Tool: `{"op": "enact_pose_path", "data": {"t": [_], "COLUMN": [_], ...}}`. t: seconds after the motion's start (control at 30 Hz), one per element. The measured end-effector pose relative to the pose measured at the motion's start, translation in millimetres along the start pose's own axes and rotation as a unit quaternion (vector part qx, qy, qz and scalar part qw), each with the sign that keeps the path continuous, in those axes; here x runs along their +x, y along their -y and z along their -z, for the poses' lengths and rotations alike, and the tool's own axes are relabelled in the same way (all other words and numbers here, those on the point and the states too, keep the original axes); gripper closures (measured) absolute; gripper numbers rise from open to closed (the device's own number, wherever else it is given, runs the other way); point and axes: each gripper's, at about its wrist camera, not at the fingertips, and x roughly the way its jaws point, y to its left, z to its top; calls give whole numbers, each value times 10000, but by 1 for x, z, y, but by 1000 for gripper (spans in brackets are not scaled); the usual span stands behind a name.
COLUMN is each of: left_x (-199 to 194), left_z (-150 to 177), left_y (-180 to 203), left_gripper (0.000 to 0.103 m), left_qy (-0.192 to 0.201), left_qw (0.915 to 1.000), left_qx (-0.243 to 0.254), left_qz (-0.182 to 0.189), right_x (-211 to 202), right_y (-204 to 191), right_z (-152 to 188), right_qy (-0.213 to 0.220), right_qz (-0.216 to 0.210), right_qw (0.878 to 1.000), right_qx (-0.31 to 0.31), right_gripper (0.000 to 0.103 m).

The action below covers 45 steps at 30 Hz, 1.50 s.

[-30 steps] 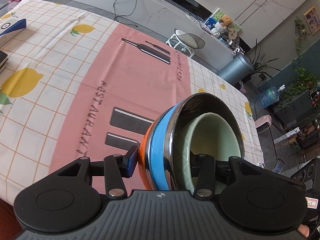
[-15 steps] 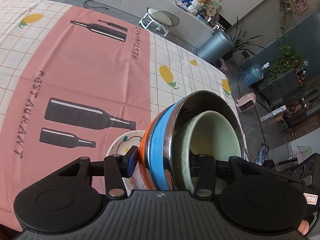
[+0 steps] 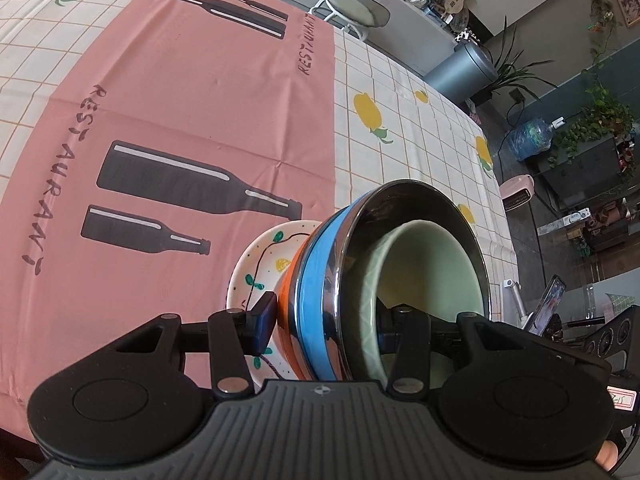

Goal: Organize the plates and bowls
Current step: 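Lift the bowl stack and carry it over the plate stack, then lower the bowl stack onto the plates and open both grippers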

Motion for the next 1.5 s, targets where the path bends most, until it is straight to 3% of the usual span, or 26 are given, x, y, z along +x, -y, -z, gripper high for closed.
{"op": "enact_pose_path", "data": {"t": [0.67,0.8,1.1,1.2,1.27,1.37,1.5], "left_x": [4,4,-7,-16,-19,-20,-20], "left_z": [4,2,2,3,4,5,3], "left_y": [1,4,6,8,10,10,10], "left_gripper": [54,48,45,55,62,63,64], "left_qy": [134,185,405,592,628,689,713], "left_qw": [9994,9993,9983,9966,9963,9957,9952], "left_qx": [203,262,332,475,513,538,564], "left_qz": [-226,-211,-253,-315,-268,-311,-355], "right_x": [13,13,-4,-14,-18,-19,-17], "right_y": [5,1,-17,-21,-23,-21,-18], "right_z": [2,2,-1,-1,0,1,1], "right_qy": [20,-1,345,504,577,609,655], "right_qz": [-29,67,245,283,316,402,316], "right_qw": [9999,9998,9966,9948,9938,9933,9938], "right_qx": [-103,-205,-702,-837,-901,-901,-843], "right_gripper": [55,52,48,49,56,69,71]}}
